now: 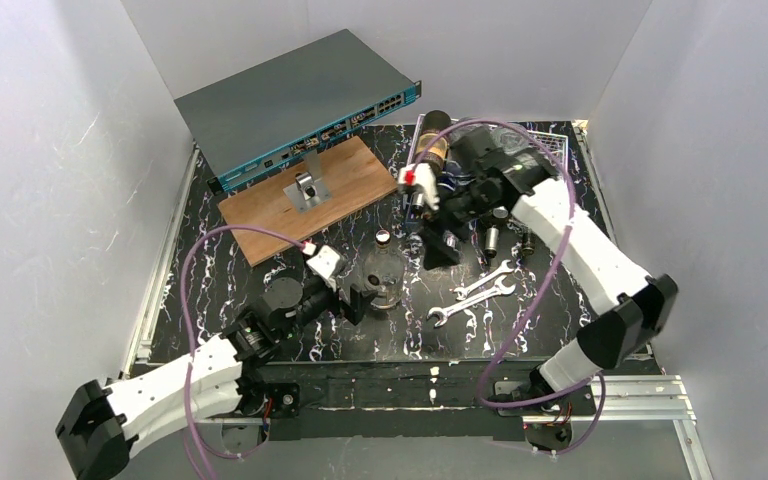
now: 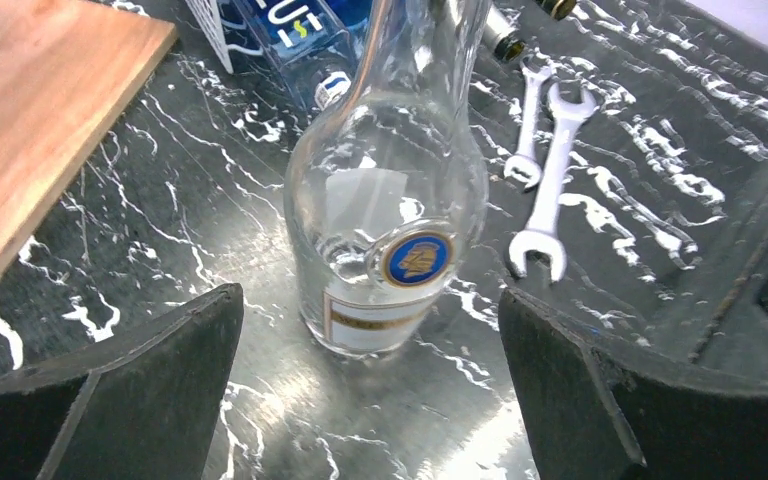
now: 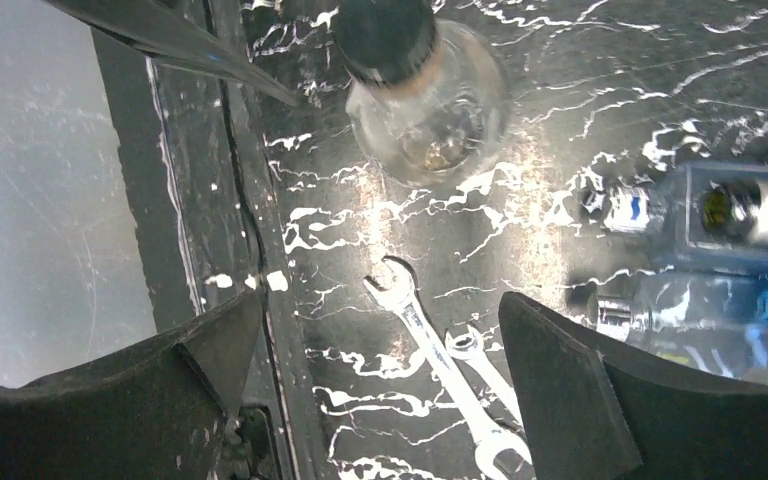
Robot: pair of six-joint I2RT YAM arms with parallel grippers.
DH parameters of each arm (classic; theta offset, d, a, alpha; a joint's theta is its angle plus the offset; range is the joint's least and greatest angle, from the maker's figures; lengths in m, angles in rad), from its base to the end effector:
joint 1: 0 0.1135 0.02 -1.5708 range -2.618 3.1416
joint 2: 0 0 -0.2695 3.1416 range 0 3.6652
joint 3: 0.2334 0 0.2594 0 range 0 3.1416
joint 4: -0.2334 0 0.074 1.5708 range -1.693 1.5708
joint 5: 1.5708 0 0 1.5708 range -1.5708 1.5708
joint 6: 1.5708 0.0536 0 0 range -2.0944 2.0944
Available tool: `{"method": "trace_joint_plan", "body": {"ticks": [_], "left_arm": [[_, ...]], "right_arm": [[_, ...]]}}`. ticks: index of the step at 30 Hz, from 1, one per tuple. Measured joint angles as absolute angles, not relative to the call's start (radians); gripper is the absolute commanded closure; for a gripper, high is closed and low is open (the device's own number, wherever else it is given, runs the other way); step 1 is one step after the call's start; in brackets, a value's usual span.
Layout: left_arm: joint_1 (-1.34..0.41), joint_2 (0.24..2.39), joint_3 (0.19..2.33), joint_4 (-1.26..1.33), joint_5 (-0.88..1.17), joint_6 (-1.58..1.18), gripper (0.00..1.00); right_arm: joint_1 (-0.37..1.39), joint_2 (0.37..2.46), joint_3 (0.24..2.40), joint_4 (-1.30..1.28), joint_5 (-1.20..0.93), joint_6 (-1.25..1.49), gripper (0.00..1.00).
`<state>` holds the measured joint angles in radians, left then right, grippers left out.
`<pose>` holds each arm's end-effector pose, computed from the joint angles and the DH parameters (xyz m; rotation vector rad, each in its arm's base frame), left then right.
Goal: Take the wine bottle off the wine rack
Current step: Place the wine bottle at the center of the board.
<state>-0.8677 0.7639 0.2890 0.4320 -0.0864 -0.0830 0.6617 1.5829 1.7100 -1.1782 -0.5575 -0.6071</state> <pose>0.1358 -0.1530 0.2324 0.5688 1.5535 -0.6612 0.2392 0.2223 0.3708 -1.6633 1.9338 0.7461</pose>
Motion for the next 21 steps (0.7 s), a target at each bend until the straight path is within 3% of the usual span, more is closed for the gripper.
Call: {"method": "trace_joint_plan", "body": {"ticks": [9,17,21], "left_arm": [[-0.868,0.69,0.674,-0.13,-0.102,-0.301,0.02],[-1.01,0.925,1.045,-0.385,-0.318,-0.354,0.02],[-1.089,1.074,1.125,-0.443,-0.436,-0.352,0.02]], "right_arm": [[0.295,1.282,1.304,-1.011,-0.745,-0.554,0.02],[0.071,1.021,0.972,-0.659,-0.748,-0.234,0.02],[0.034,0.978,0.883,-0.529,-0.683,-0.095,0.02]]}}
